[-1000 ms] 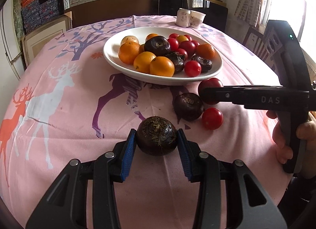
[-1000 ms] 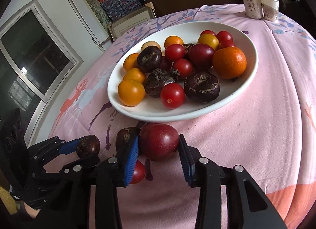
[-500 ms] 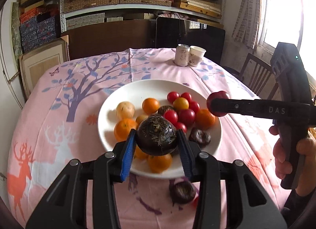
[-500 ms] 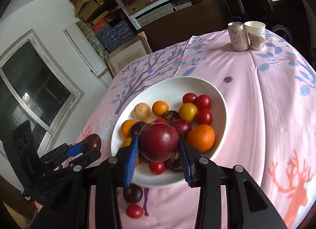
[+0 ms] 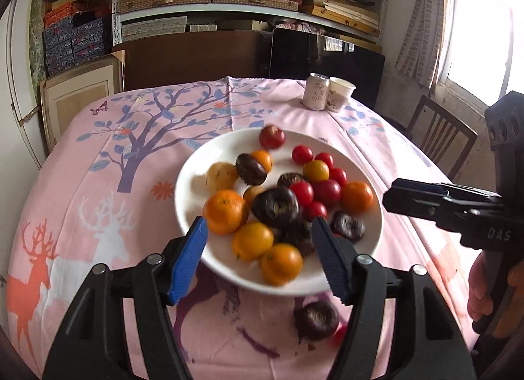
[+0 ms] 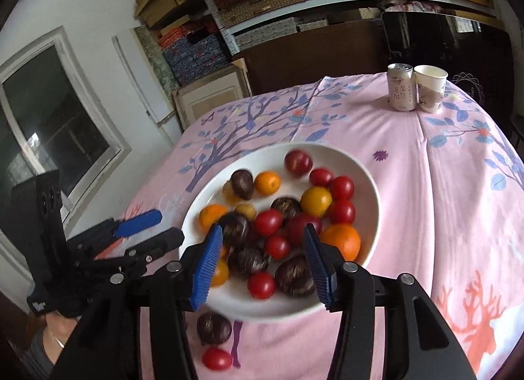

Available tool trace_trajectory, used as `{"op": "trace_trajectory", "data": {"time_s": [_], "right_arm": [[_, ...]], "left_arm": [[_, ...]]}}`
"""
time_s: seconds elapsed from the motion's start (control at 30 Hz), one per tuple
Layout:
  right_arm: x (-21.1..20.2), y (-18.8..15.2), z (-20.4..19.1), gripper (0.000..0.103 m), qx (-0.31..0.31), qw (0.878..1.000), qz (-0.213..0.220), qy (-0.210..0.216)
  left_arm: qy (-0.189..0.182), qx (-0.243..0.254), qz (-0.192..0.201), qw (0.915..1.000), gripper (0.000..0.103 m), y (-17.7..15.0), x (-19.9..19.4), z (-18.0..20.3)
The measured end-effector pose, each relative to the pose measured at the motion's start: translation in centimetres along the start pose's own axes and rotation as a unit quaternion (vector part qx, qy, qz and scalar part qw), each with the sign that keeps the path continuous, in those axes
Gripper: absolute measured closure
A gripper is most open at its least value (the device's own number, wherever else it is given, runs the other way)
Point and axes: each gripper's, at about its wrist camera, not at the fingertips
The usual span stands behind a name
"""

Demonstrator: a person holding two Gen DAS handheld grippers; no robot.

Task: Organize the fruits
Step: 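Place the dark plum and red plum on the plate, open both tools, then grasp the last dark plum with the left tool while the right tool grasps a red tomato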

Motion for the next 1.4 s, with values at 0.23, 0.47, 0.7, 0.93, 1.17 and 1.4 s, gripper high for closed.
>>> {"op": "trace_trajectory", "data": {"time_s": [0.23, 0.47, 0.7, 0.93, 1.17, 1.4], "right_arm": [[0.0, -7.1, -3.6, 0.049, -0.08, 0.996, -0.048, -0.001], [2.0, -7.9, -6.0, 0.049, -0.097, 0.993, -0.064, -0.026], [2.6, -8.6, -6.1, 0.073, -0.088, 0.993, -0.081, -0.016], [-2.1, -8.8, -0.6, 0.073, -0.013, 0.999, -0.024, -0.033], [-2.8, -10.1, 2.9, 0.073, 0.019, 0.998, -0.037, -0.047], [-4.0, -9.3, 2.7, 0.073, 0.016, 0.999, -0.023, -0.016]], "left_arm": [[0.015, 0.009, -0.044, 0.9989, 0.035, -6.6, -2.1, 0.5], [0.022, -0.006, -0.047, 0.9987, 0.035, -8.4, -3.3, 0.4], [0.023, -0.002, -0.052, 0.9984, 0.035, -8.5, -3.2, 1.1], [0.024, 0.035, -0.072, 0.9965, 0.035, -7.4, 0.3, 4.3], [0.026, 0.061, -0.106, 0.9922, 0.062, -6.5, 4.4, 6.6], [0.014, 0.057, -0.071, 0.9957, 0.062, -6.2, 1.1, 6.8]]}}
Point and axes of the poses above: each gripper's, at about its wrist camera, not at the fingertips, and x roughly the way its jaws point, z to its right, y to its top, and after that the axes turned 6 degrees about -y, right-handed
